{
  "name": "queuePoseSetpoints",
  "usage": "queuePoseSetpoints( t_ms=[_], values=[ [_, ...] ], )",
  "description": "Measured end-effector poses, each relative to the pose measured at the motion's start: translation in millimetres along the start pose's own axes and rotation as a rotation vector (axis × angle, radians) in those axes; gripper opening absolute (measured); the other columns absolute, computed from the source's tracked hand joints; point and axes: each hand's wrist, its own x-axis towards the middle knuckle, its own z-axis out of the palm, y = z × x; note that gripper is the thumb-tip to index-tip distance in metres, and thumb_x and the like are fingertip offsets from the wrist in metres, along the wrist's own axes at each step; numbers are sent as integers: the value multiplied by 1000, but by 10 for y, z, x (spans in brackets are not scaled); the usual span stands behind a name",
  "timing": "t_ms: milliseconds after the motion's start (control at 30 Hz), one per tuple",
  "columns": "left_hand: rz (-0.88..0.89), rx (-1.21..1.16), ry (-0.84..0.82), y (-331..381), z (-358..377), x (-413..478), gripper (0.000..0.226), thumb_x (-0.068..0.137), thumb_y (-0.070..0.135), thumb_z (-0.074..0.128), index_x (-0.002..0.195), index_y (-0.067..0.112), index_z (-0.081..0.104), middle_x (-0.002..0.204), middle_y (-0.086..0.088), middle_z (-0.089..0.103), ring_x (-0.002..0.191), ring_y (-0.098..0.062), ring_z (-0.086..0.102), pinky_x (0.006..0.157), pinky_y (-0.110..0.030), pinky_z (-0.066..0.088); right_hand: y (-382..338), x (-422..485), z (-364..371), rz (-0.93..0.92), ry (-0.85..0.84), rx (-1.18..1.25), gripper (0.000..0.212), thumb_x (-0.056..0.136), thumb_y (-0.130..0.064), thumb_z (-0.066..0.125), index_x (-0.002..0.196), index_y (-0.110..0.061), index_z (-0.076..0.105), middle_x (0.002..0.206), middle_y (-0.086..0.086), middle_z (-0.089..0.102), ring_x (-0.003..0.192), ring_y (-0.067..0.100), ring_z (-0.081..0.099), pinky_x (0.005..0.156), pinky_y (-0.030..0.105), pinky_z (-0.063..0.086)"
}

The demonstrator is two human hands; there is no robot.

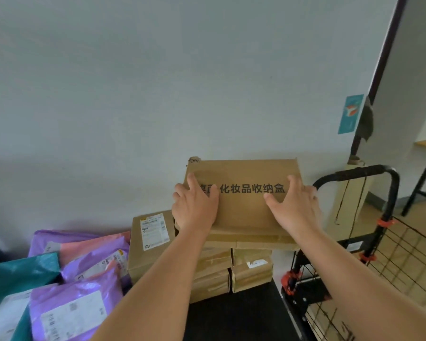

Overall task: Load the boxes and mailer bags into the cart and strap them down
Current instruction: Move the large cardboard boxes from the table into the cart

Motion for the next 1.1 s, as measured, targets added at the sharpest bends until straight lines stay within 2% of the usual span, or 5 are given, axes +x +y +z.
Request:
queuePoseSetpoints(
  t_ms=[433,600,833,1000,1100],
  values=[
    [84,-43,-74,1465,664,-1014,68,92,59,38,145,21,20,130,-14,42,115,-31,46,79,-39,43,1711,242,-900,103,41,-15,85,84,-60,63,149,-26,19,135,16,42,113,31,53,77,38,45],
    [117,-48,-105,2066,1099,-1470,70,90,60,41,145,21,19,131,-14,43,116,-31,47,84,-42,46,2555,340,-1207,179,-3,-10,85,86,-59,61,149,-28,13,132,16,41,97,27,50,68,34,38],
    [188,-133,-165,2757,1701,-2024,75,86,55,48,147,27,15,128,-7,44,113,-26,48,98,-41,38,3624,404,-1414,350,-84,10,99,87,-55,62,154,-32,-8,147,23,30,110,37,55,73,36,35],
    [255,-120,-243,3069,2139,-2194,81,80,52,55,147,28,15,133,-2,44,120,-22,46,105,-41,34,4268,391,-1315,505,-153,77,102,87,-50,64,151,-34,-14,136,21,40,95,31,49,74,38,35],
    [298,-123,-305,3226,2424,-2239,87,76,51,59,147,28,14,132,2,44,121,-20,45,108,-45,32,4619,422,-1202,582,-207,56,106,89,-49,61,151,-28,-21,130,20,50,99,31,53,74,41,44]
  ],
)
